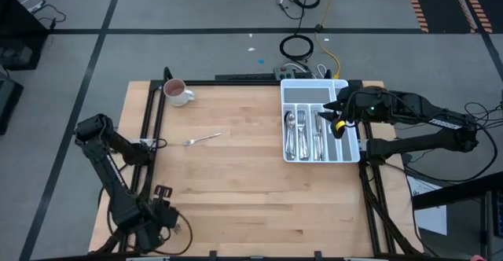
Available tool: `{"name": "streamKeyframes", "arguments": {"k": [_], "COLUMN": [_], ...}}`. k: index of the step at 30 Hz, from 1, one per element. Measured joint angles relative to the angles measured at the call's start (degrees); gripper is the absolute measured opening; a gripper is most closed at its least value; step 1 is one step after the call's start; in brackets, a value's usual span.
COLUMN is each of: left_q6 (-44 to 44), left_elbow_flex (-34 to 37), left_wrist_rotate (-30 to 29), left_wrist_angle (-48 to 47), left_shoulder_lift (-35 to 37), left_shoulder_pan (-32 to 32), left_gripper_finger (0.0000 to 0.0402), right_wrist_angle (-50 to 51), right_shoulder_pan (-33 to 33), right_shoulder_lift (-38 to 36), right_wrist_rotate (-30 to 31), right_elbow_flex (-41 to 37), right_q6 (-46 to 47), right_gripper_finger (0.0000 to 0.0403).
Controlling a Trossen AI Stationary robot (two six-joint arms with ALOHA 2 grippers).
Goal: Sort silverware
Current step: Put the silver fork into the silverware tray
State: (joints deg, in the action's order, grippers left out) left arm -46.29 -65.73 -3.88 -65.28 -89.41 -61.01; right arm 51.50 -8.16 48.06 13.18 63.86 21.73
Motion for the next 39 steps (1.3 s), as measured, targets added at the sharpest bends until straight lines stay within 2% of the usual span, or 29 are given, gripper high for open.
{"name": "streamKeyframes", "arguments": {"k": [3, 8, 17, 24, 27, 31, 39], "left_q6": [3.5, 3.6, 9.5, 15.5, 16.2, 21.8, 21.0], "left_elbow_flex": [2.4, 10.2, 19.8, 24.6, 25.8, 26.7, 26.9], "left_wrist_rotate": [-0.3, 1.4, 2.0, 2.9, 3.5, 4.1, 7.0], "left_wrist_angle": [3.8, 12.6, 21.8, 30.8, 31.4, 33.0, 32.5], "left_shoulder_lift": [0.0, 0.0, 0.0, 0.5, 0.6, 0.8, 1.7], "left_shoulder_pan": [-1.8, -3.3, -3.3, -2.6, -1.5, 0.5, 3.8], "left_gripper_finger": [0.0141, 0.0141, 0.0141, 0.0137, 0.0105, 0.0021, 0.0013], "right_wrist_angle": [-0.4, -0.4, -0.8, -0.8, -1.0, -2.3, -3.5], "right_shoulder_pan": [0.0, 0.0, 0.0, 0.0, 0.0, 0.0, 0.0], "right_shoulder_lift": [0.5, 1.7, 4.2, 6.2, 6.7, 7.2, 7.3], "right_wrist_rotate": [0.0, 0.0, -1.1, -1.7, -1.7, -2.0, -4.6], "right_elbow_flex": [0.0, 0.0, 0.0, 0.0, 0.0, 0.0, 0.0], "right_q6": [1.5, 3.3, 6.0, 6.6, 6.8, 6.8, 6.3], "right_gripper_finger": [0.0162, 0.0162, 0.0162, 0.0162, 0.0162, 0.0162, 0.0162]}}
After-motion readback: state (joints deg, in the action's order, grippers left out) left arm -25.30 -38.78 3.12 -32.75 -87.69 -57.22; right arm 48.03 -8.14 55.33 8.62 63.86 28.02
